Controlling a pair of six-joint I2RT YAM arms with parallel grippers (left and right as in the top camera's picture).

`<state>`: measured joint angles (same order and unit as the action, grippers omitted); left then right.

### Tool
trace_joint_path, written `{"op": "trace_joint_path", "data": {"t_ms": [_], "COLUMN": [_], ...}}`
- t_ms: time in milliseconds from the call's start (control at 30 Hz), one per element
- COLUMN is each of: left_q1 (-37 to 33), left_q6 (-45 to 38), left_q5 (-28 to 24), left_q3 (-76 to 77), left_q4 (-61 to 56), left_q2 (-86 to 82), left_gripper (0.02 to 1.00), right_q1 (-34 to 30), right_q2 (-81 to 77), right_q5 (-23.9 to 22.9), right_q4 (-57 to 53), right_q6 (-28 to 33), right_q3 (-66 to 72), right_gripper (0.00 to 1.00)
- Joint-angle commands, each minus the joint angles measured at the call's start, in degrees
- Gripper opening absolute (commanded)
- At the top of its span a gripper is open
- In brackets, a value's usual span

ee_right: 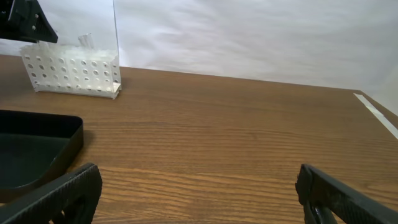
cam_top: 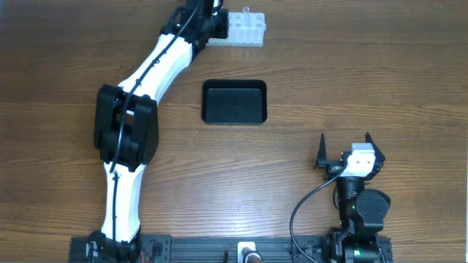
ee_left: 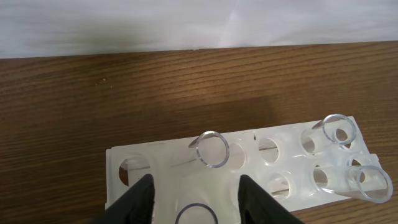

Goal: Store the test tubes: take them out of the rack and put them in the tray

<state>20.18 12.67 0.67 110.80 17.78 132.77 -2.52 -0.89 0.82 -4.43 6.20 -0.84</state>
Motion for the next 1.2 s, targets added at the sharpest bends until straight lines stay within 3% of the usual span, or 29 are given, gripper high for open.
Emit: {"op": "trace_joint_path", "data": {"t_ms": [33,667,833,1067,1200], "left_q1": [-0.17,-0.15,-0.02,0.31,0.33], "left_q6": [-0.44,-0.44,-0.42,-0.39,-0.37], "left_q5": [0.46,0.46,0.44,0.42,0.42], "left_q3": [1.46,1.46,1.46,1.46,1.46], "left_q4": [0.02,-0.09,-1.07,-2.16,-2.16], "left_q2": [1.4,1.73,2.19,3.02,3.13], "left_gripper": [0.38,0.191,0.299,0.299,0.246], "right_q1": [0.37,0.37,0.37,0.37,0.37], "right_q2": [0.61,0.61,0.61,0.61,0.61], "right_q5": [0.66,0.66,0.66,0.66,0.66], "right_q4": [0.09,0.09,0.09,0.09,0.09], "right_q6": [-0.13,-0.13,-0.13,-0.13,-0.13], "right_q3": [0.52,0.52,0.52,0.52,0.52], "right_gripper": [0.991,0.991,0.991,0.991,0.993]}}
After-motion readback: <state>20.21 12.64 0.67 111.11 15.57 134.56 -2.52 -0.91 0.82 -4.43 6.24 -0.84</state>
